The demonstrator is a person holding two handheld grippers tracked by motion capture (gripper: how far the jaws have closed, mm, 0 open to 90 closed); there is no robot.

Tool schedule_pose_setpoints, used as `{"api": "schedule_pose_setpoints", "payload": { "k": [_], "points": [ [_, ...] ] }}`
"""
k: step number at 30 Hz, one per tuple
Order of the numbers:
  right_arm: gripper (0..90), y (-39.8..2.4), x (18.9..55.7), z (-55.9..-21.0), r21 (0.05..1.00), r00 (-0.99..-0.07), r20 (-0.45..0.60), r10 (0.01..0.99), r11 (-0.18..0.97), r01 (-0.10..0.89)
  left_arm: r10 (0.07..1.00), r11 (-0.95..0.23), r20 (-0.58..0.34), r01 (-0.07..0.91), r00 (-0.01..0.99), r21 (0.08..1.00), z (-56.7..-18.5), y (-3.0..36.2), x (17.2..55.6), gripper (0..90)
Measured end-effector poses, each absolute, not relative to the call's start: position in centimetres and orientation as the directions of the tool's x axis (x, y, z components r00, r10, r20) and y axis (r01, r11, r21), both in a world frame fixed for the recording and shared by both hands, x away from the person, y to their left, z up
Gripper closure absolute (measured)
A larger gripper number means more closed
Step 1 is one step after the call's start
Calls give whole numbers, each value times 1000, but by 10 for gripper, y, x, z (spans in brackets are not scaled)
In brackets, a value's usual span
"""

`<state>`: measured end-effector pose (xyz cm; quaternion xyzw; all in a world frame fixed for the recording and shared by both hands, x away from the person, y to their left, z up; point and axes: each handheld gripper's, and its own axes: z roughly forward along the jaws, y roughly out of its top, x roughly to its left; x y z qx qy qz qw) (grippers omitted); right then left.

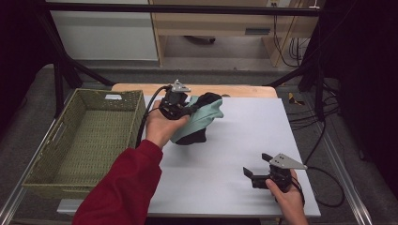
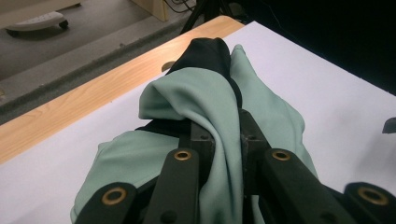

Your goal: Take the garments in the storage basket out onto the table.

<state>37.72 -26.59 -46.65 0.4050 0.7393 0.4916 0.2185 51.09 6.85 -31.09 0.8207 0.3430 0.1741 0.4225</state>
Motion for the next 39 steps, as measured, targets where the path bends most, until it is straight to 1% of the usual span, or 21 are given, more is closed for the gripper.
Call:
{"api": "schedule_pose_setpoints", "payload": {
  "k": [10,15,21,25,29,39],
  "points": [
    [51,-266,377,-467,903,-578,73,813,192,385,708,-395,-31,432,705,811,-324,52,516,801],
    [49,-266,377,-466,904,-582,73,810,192,381,716,-404,-14,430,698,807,-330,48,519,801],
    [49,-264,377,-467,901,-587,69,807,203,384,725,-393,-8,424,688,816,-332,50,524,800],
    [48,-264,377,-467,902,-587,71,806,200,382,735,-370,-29,436,678,820,-332,52,526,800],
    [47,-264,377,-467,902,-585,70,808,198,383,734,-390,-5,428,679,816,-334,48,525,800],
    [47,-264,377,-467,902,-586,70,807,200,383,746,-366,-36,455,665,811,-346,53,527,795]
  ]
}}
